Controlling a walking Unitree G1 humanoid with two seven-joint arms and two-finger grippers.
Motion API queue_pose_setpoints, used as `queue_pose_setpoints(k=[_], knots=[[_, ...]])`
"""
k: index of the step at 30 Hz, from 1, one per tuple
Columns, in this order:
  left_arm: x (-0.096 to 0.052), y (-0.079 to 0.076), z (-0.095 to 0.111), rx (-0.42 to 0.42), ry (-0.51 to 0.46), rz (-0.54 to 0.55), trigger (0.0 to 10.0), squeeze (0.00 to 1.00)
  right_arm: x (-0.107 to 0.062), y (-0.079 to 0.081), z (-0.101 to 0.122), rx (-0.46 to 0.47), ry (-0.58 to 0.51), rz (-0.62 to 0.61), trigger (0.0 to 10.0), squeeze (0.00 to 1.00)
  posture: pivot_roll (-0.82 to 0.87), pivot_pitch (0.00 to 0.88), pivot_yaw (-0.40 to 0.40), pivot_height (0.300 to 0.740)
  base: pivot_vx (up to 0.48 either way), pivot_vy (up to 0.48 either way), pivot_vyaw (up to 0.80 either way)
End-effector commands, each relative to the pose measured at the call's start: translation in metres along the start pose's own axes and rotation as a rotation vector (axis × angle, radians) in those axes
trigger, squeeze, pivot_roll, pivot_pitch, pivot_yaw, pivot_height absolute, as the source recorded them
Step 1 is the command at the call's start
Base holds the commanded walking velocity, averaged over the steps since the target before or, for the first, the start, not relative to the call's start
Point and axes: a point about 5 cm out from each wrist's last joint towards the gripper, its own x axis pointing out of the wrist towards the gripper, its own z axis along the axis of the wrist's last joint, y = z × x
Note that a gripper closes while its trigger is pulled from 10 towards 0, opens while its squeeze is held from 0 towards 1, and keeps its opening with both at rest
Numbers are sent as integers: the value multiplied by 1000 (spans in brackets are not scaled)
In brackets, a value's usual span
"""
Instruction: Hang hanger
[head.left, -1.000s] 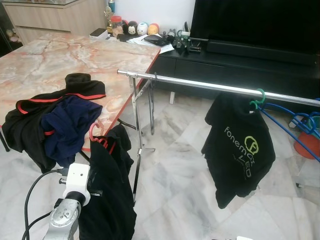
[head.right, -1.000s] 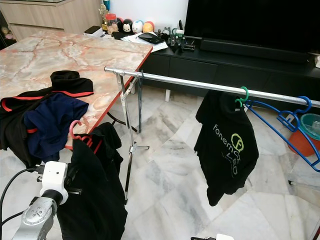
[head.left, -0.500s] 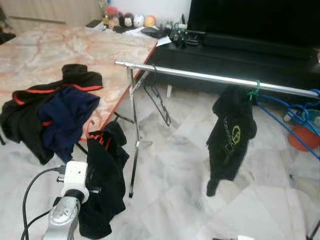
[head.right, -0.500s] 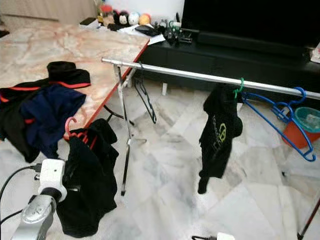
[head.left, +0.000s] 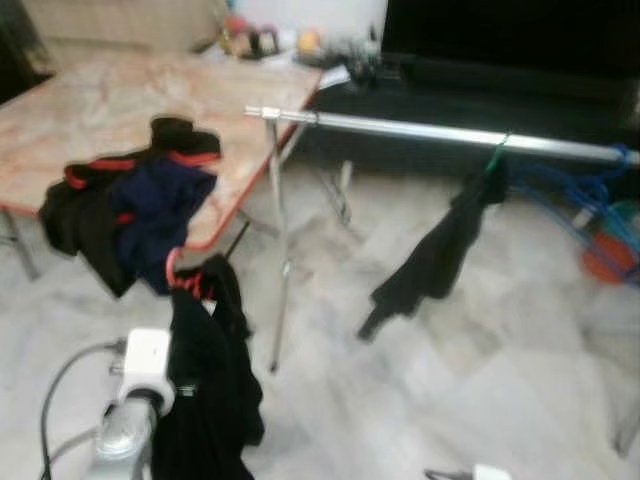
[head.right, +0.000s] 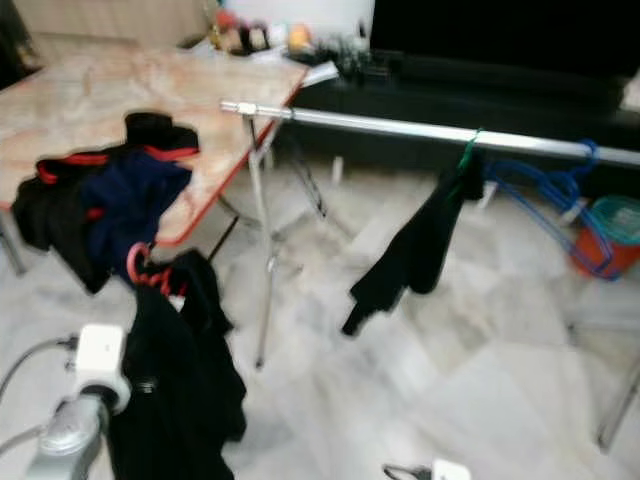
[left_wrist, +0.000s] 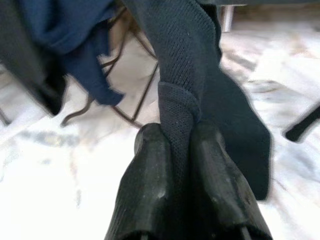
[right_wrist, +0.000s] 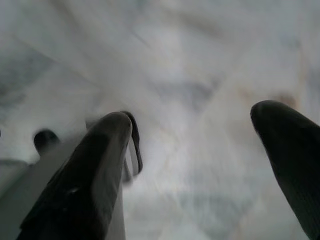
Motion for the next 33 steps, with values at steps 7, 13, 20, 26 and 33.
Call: queue_pose_setpoints(k=[7, 13, 20, 26, 33], knots=[[5, -6, 12, -13, -62, -17, 10000, 0, 0, -8, -1, 3, 1, -17, 10000, 0, -94, 0, 6, 740, -283, 0, -784], [6, -6, 14, -13, -65, -16, 10000, 0, 0, -8, 0, -5, -6, -14, 10000, 0, -92, 0, 4, 740, -284, 0, -741], [8, -8, 16, -1, -67, -22, 10000, 0, 0, -7, 3, 7, -48, -1, 10000, 0, -101, 0, 9, 740, -35, 0, 0], [12, -9, 30, -7, -110, -30, 10000, 0, 0, -6, 7, 3, -84, 19, 10000, 0, -102, 0, 9, 740, 0, 0, 0], [20, -13, 55, 15, -164, -103, 10000, 0, -1, -6, 17, -27, -179, 37, 10000, 0, -111, 0, 9, 740, 0, 0, 0]])
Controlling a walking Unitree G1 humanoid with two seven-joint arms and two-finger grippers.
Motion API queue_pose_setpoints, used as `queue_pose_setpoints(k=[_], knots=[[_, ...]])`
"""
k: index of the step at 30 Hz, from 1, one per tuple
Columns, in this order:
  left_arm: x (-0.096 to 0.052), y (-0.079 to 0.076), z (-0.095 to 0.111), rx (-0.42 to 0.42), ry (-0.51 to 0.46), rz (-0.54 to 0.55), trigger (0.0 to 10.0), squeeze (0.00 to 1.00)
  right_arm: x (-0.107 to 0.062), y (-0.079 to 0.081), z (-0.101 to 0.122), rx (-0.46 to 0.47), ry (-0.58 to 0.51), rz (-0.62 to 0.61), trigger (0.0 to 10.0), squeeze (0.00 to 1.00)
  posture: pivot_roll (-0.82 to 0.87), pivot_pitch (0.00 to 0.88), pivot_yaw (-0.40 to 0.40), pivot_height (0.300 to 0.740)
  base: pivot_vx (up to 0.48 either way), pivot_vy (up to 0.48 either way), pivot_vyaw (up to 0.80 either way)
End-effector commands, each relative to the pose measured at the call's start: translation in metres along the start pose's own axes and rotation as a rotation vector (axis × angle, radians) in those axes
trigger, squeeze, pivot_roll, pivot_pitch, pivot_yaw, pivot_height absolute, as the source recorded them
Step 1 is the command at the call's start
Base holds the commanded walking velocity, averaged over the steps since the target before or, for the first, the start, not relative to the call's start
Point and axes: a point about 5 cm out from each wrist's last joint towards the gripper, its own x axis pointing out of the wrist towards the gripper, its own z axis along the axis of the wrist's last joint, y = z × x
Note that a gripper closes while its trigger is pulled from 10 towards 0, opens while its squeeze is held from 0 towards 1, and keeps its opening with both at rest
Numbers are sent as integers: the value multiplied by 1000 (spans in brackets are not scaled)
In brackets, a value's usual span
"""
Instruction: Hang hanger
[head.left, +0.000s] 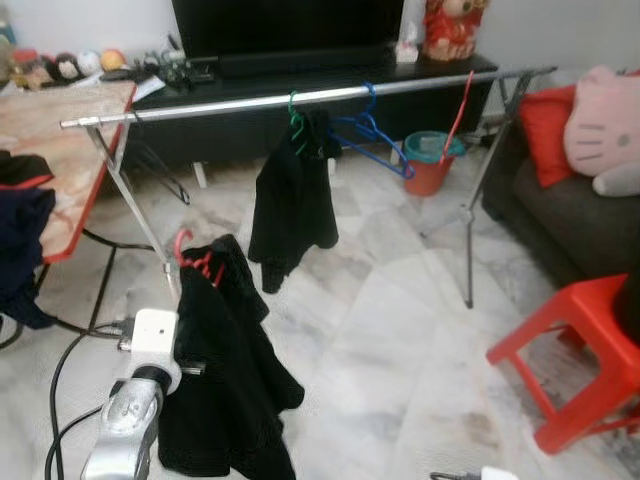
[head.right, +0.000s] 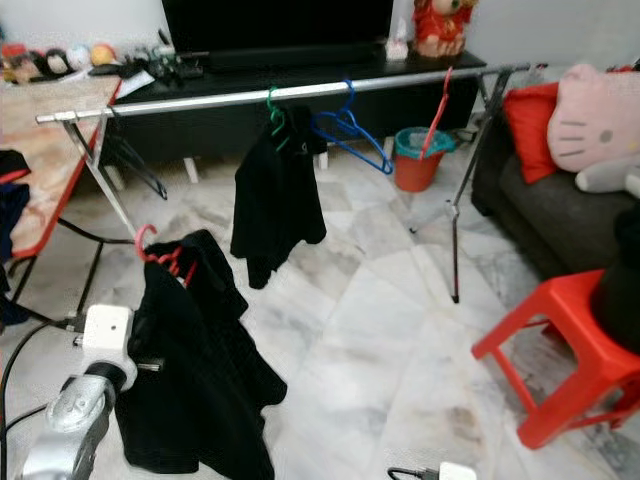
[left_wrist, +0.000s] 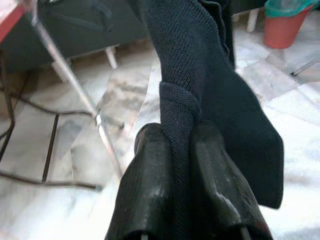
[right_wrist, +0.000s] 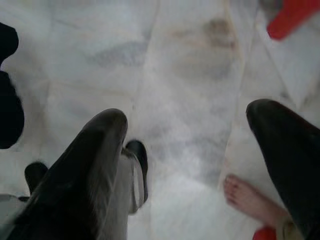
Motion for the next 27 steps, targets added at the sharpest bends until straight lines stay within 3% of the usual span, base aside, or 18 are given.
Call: queue_pose_setpoints(k=[1, 9, 10, 11, 12, 14, 18, 22, 23, 25, 27], knots=[[7, 3, 22, 23, -68, -36, 10000, 0, 0, 2, 3, -15, -40, 6, 10000, 0, -115, 0, 9, 740, 0, 0, 0], [16, -5, 43, 145, -67, -272, 10000, 0, -1, 2, 17, -118, -171, -13, 10000, 0, -123, 0, 4, 740, 0, 0, 0], [18, -7, 50, 168, -75, -318, 10000, 0, 5, -1, 52, -207, -303, -18, 10000, 0, -123, 0, 4, 740, 0, 0, 0], [21, -9, 59, 190, -86, -365, 10000, 0, 8, -4, 110, -297, -503, -30, 10000, 0, -123, 0, 2, 740, 0, 0, 0], [25, -12, 67, 205, -97, -396, 10000, 0, 6, -5, 134, -239, -574, -37, 10000, 0, -128, 0, 2, 740, 0, 0, 0], [26, -12, 69, 207, -100, -402, 10000, 0, 6, -5, 136, -218, -581, -37, 10000, 0, -128, 0, 2, 740, 0, 0, 0], [30, -31, 81, 201, -122, -505, 10000, 0, -10, -2, 183, -279, -763, 10, 10000, 0, -138, 0, 7, 740, 0, 0, 0], [25, -58, 86, 192, -134, -639, 10000, 0, -30, 25, 208, -320, -885, 201, 10000, 0, -143, 0, 0, 740, 0, 0, 0], [25, -58, 86, 192, -134, -639, 10000, 0, -30, 25, 208, -320, -885, 201, 10000, 0, -143, 0, 0, 740, 0, 0, 0], [16, -75, 91, 190, -143, -732, 10000, 0, -50, 47, 215, -418, -934, 378, 10000, 0, -137, 0, -9, 740, 0, 0, 0], [15, -76, 92, 186, -146, -742, 10000, 0, -53, 49, 215, -430, -939, 399, 10000, 0, -137, 0, -9, 740, 0, 0, 0]])
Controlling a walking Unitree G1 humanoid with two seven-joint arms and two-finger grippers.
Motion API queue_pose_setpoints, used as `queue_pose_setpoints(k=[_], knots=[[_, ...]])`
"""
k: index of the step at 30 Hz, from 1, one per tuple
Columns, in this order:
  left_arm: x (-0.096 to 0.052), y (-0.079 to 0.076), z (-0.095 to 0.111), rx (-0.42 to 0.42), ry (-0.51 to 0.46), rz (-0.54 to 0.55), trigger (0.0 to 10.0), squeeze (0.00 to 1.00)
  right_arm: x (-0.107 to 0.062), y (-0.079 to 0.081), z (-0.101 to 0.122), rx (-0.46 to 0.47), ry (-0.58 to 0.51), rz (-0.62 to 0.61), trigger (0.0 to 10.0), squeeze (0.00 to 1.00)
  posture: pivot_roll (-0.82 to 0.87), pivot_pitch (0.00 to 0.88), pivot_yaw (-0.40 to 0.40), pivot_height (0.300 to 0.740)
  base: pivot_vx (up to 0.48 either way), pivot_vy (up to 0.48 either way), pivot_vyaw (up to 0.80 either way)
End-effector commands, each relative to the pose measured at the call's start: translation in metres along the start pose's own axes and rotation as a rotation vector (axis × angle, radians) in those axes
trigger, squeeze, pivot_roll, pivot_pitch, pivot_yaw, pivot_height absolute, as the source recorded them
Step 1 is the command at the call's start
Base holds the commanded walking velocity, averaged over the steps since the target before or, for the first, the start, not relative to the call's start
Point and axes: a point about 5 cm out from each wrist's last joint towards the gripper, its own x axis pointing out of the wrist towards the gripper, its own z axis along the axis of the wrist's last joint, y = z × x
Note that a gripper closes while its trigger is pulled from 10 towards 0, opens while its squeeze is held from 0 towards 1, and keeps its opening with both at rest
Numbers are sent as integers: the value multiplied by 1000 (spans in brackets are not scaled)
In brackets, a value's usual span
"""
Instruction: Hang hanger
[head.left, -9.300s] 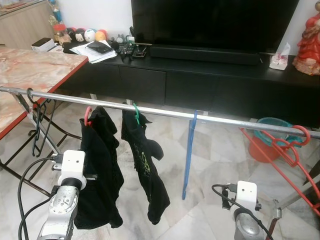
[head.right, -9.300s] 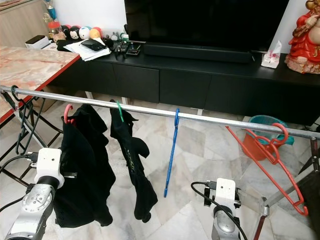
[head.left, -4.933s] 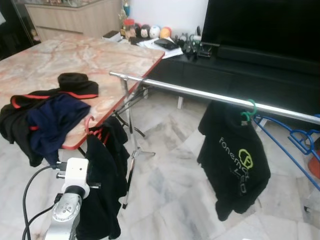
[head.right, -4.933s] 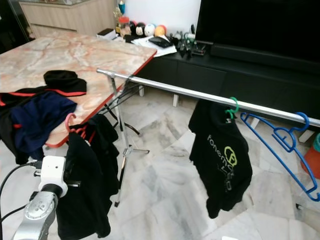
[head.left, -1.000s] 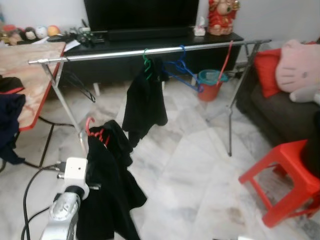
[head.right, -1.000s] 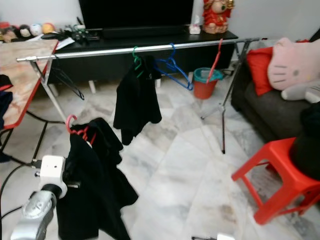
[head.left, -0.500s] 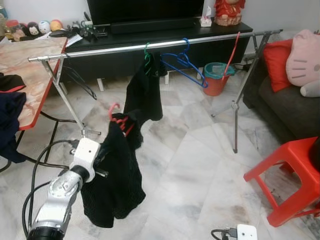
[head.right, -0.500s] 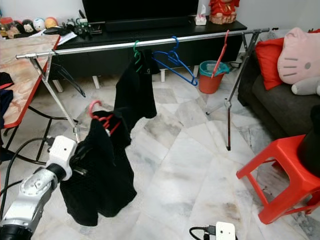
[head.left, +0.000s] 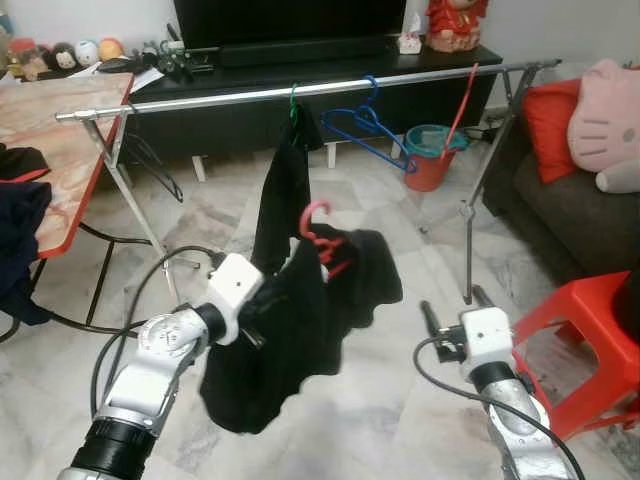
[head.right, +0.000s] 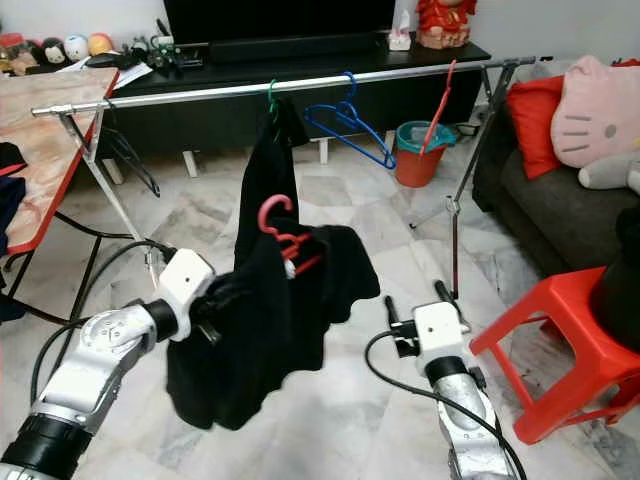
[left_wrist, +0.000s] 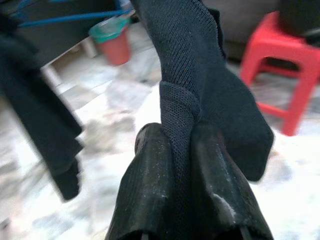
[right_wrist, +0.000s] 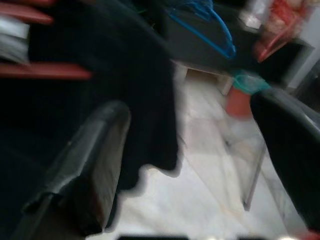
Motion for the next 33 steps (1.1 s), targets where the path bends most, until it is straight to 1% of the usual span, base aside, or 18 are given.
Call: queue_pose_setpoints(k=[1, 3, 6, 9, 10, 11, 13, 14, 15, 16, 17, 19, 27, 30, 33], knots=[[0, -4, 15, 13, -54, -34, 10000, 0, -2, 4, 11, 4, -19, 62, 10000, 0, -136, 0, -15, 740, 0, 0, 0], [-2, -13, 19, 15, -55, -93, 10000, 0, -8, 10, 25, -30, -23, 163, 10000, 0, -141, 0, -18, 740, 0, 0, 0], [-3, -16, 20, 16, -52, -120, 10000, 0, -9, 12, 28, -38, -20, 194, 10000, 0, -144, 0, -19, 740, 0, 0, 0], [-2, -22, 23, 19, -54, -165, 10000, 0, -11, 11, 30, -37, 7, 183, 10000, 0, -143, 0, -22, 740, 0, 0, 0], [-2, -23, 25, 19, -61, -174, 10000, 0, -11, 9, 27, -25, 29, 145, 10000, 0, -143, 0, -23, 740, 0, 0, 0], [-2, -23, 25, 19, -61, -174, 10000, 0, -11, 9, 27, -25, 29, 145, 10000, 0, -143, 0, -23, 740, 0, 0, 0], [-1, -24, 28, 24, -64, -185, 10000, 0, -12, 6, 25, 5, 53, 89, 10000, 0, -143, 0, -23, 740, 0, 0, 0], [-1, -24, 28, 24, -64, -185, 10000, 0, -12, 6, 25, 5, 53, 89, 10000, 0, -143, 0, -23, 740, 0, 0, 0], [-1, -25, 28, 27, -63, -188, 10000, 0, -12, 4, 23, 24, 66, 57, 10000, 0, -143, 0, -23, 740, 0, 0, 0], [-2, -26, 28, 26, -58, -191, 10000, 0, -15, 0, 22, 97, 102, 2, 10000, 0, -149, 0, -22, 740, 0, 0, 0], [-2, -26, 28, 26, -58, -191, 10000, 0, -15, 0, 22, 97, 102, 2, 10000, 0, -149, 0, -22, 740, 0, 0, 0], [-2, -27, 28, 22, -52, -200, 10000, 0, -18, -3, 20, 160, 138, -27, 10000, 0, -149, 0, -21, 740, 0, 0, 0], [-3, -31, 31, 16, -56, -224, 10000, 0, -19, -1, 16, 175, 181, -37, 10000, 0, -145, 0, -23, 740, 0, 0, 0], [-4, -33, 35, 14, -63, -241, 10000, 0, -19, 4, 15, 207, 198, -7, 10000, 0, -144, 0, -23, 740, 0, 0, 0], [-4, -34, 37, 12, -68, -248, 10000, 0, -20, 8, 16, 211, 198, 49, 10000, 0, -143, 0, -23, 740, 0, 0, 0]])
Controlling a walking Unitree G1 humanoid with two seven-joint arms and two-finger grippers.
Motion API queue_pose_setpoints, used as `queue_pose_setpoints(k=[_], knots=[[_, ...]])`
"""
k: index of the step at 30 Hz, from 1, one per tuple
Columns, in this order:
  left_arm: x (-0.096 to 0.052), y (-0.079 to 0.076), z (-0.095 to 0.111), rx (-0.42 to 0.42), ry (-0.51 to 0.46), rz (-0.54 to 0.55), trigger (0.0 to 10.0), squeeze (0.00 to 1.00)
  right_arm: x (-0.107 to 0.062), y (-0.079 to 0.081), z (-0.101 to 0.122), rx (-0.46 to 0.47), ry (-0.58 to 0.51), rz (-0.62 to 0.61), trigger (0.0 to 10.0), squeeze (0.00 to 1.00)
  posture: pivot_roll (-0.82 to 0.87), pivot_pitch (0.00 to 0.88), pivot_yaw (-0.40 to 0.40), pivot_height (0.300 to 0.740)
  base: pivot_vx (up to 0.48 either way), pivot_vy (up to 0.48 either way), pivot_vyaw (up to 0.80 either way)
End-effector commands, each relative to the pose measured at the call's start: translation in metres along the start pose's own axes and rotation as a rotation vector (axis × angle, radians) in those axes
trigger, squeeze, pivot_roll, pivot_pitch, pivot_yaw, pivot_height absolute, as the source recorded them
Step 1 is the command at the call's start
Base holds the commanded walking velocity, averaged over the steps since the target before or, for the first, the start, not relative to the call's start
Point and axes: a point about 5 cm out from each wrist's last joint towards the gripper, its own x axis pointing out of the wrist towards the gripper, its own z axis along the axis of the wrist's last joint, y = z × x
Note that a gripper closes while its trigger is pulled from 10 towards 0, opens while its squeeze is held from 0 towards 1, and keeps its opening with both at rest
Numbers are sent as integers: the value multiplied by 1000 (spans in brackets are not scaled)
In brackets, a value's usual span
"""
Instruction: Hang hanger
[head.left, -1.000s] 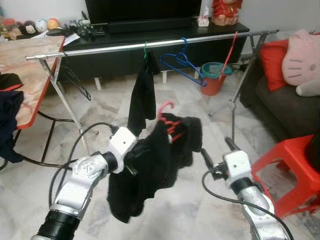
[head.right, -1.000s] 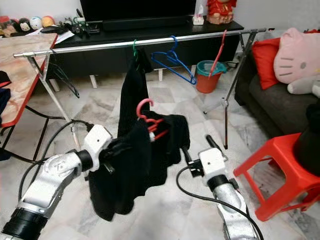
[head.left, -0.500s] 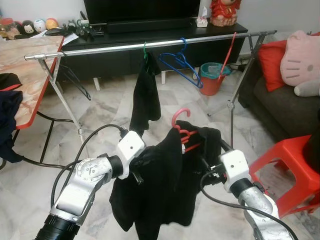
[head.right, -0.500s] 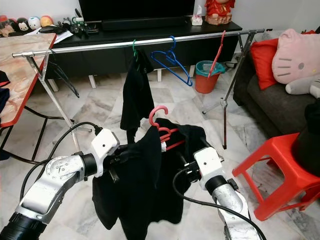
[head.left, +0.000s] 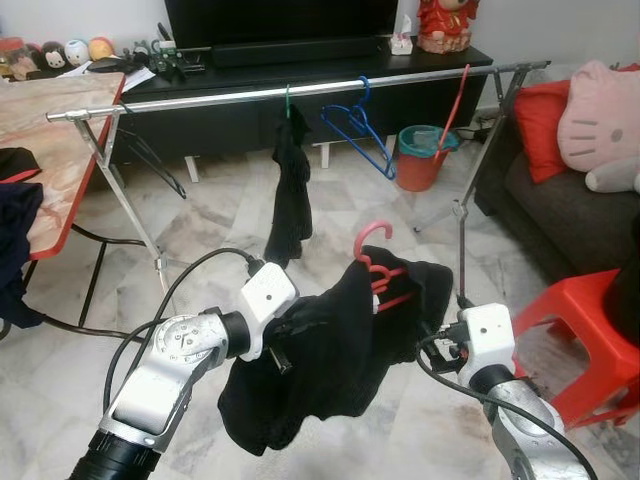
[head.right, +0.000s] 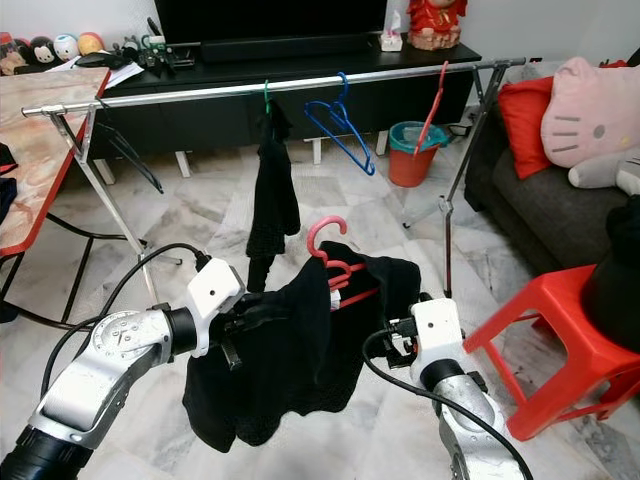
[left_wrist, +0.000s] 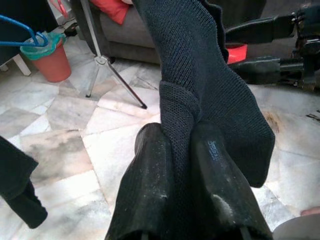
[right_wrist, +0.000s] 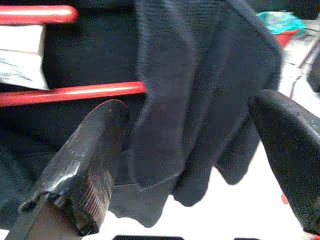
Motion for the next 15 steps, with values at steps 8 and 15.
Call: queue_pose_setpoints(k=[8, 15], knots=[[2, -9, 20, 9, -71, -67, 10000, 0, -2, -11, 8, -29, -5, -26, 10000, 0, -143, 0, -27, 740, 0, 0, 0], [1, -11, 25, 11, -80, -83, 10000, 0, 1, -15, 6, -28, 13, -64, 10000, 0, -139, 0, -30, 740, 0, 0, 0]])
